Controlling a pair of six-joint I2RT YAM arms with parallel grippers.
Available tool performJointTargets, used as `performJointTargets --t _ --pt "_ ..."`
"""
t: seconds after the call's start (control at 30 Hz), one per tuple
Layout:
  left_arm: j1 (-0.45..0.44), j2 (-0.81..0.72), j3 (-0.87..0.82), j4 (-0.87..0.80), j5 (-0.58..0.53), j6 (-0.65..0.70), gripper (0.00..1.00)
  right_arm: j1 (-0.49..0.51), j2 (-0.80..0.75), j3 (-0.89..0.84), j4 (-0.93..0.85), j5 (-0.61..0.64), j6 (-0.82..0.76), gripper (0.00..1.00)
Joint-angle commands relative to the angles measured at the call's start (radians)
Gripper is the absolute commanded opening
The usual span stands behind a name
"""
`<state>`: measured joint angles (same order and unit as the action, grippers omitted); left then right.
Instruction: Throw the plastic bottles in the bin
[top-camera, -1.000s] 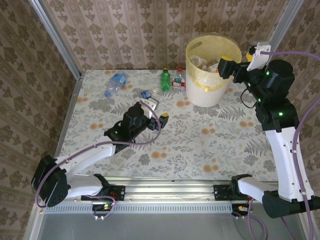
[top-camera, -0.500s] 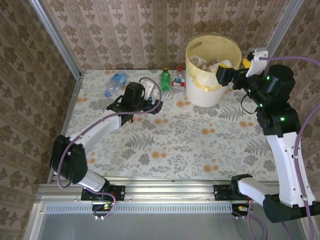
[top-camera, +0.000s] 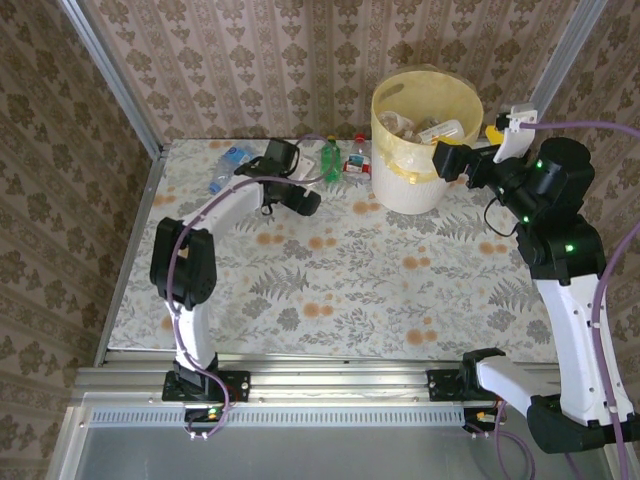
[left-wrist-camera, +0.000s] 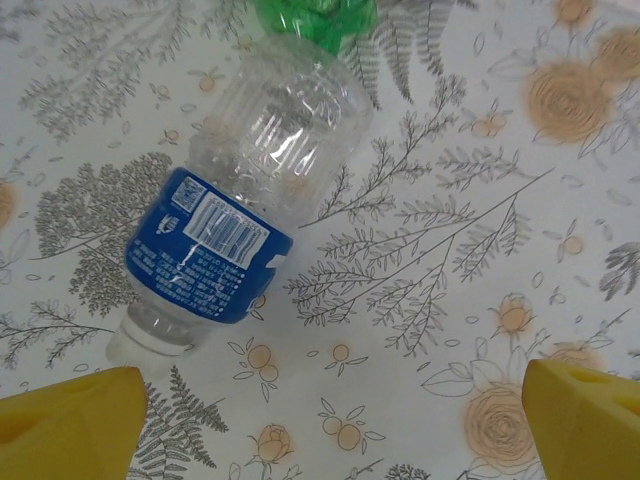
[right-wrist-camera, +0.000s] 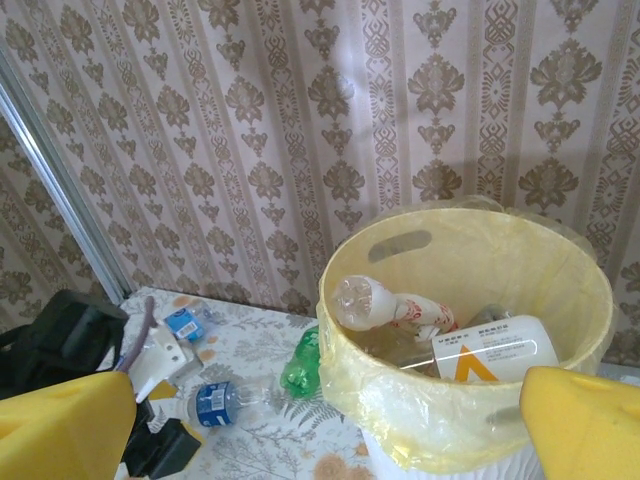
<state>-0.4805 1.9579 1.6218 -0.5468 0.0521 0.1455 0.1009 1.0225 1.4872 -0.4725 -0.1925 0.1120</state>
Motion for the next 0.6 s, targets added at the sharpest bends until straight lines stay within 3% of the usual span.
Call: performJointTargets --t 0.0,0.37,0.57 --pt "0.015 0.05 0.069 -0.085 -0.019 0.077 0.96 -0.001 -0.019 -0.021 -0.023 -0.023 -0.002 1.0" --pt "0.072 0.205 0.241 -0.151 -0.069 0.118 0.97 0.0 -0.041 -0.039 -0.047 -0.039 -0.031 1.0" --pt "0.089 0.274 0.294 -0.176 -0.038 0.129 0.98 -0.001 -0.051 -0.047 -0.057 -0.048 -0.047 1.0"
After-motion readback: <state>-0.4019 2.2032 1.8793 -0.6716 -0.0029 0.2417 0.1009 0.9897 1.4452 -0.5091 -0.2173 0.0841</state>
